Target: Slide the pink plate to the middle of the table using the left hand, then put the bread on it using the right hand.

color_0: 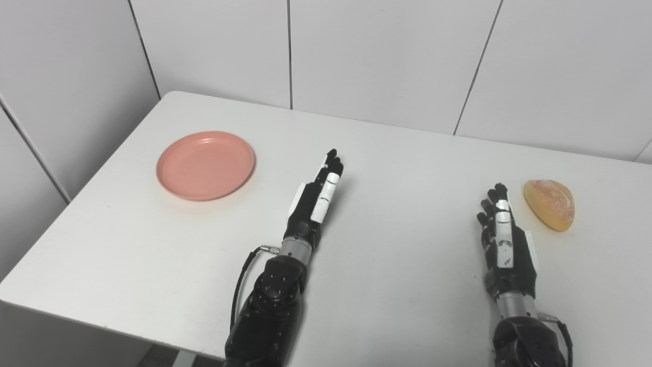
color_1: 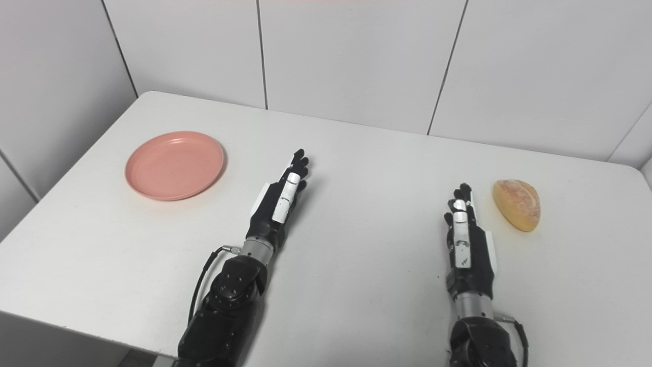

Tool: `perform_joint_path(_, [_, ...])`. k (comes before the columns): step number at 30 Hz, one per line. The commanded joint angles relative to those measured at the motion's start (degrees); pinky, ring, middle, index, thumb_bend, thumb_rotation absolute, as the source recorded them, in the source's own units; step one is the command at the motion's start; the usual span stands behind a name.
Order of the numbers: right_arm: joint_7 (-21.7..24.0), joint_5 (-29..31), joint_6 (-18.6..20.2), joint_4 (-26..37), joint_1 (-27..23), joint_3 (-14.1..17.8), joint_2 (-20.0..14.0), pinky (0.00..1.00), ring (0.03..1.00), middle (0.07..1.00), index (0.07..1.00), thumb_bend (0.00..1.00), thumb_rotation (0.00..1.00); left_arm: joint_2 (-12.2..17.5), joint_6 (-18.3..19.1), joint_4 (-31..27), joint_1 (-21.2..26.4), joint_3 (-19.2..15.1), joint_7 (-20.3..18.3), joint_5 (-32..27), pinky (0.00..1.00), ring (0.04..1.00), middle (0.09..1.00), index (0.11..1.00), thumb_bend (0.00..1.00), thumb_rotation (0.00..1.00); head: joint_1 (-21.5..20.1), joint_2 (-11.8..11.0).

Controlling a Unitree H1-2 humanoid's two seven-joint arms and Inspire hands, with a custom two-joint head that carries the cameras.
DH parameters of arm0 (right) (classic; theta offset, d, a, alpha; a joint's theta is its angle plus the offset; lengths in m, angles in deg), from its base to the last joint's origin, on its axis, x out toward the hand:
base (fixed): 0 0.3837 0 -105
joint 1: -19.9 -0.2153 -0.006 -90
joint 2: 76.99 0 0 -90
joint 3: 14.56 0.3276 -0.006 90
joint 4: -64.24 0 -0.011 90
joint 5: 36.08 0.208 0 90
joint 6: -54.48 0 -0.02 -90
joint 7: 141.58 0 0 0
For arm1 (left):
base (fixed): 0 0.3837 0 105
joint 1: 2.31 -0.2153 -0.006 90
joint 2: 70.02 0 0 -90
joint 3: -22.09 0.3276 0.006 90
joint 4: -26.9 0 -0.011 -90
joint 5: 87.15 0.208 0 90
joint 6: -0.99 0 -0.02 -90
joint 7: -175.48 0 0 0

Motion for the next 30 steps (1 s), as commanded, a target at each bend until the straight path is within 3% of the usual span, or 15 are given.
perform_joint_path(1, [0.73,0.18,-1.74,0.24,-1.09,0.25,-0.61,1.00,1.000,1.000,1.000,0.73,0.96,0.29,-2.07,-2.17,3.46,-1.65,0.06,-2.32,1.00,1.000,1.000,1.000,0.66,1.00,-0.04,0.02])
perform_joint_path(4, [1.05,0.03,-1.88,0.24,-1.16,0.20,-0.76,1.00,1.000,1.000,1.000,0.73,0.96,0.50,-1.15,-2.89,4.98,-4.95,0.83,-5.59,1.00,1.000,1.000,1.000,0.71,1.00,0.25,-0.09])
perform_joint_path(7, [1.25,-0.09,-1.80,0.14,-1.21,0.28,-1.14,1.00,1.000,1.000,1.000,0.74,0.97,0.96,-5.44,-1.70,6.45,-8.20,1.92,-7.57,1.00,0.975,0.957,0.945,0.69,1.00,0.91,-0.13])
perform_joint_path(10, [1.35,-0.15,-1.37,-0.05,-1.30,0.30,-1.41,1.00,1.000,1.000,1.000,0.77,0.96,1.81,-8.58,-0.47,7.76,-10.03,3.11,-7.51,0.91,0.913,0.908,0.899,0.68,1.00,1.34,-0.24])
perform_joint_path(20, [2.26,0.83,-0.45,-0.73,-1.49,0.62,-2.42,1.00,1.000,1.000,1.000,0.82,0.95,5.86,-11.45,0.62,11.61,-14.39,7.98,-5.69,0.80,0.815,0.819,0.818,0.72,1.00,3.67,-1.09])
perform_joint_path(30, [4.34,2.09,-1.68,-2.01,-1.58,0.58,-3.39,1.00,1.000,1.000,1.000,0.81,0.96,9.16,-7.59,-1.28,13.32,-18.11,13.13,-5.16,0.74,0.765,0.760,0.754,0.75,1.00,5.35,-1.64])
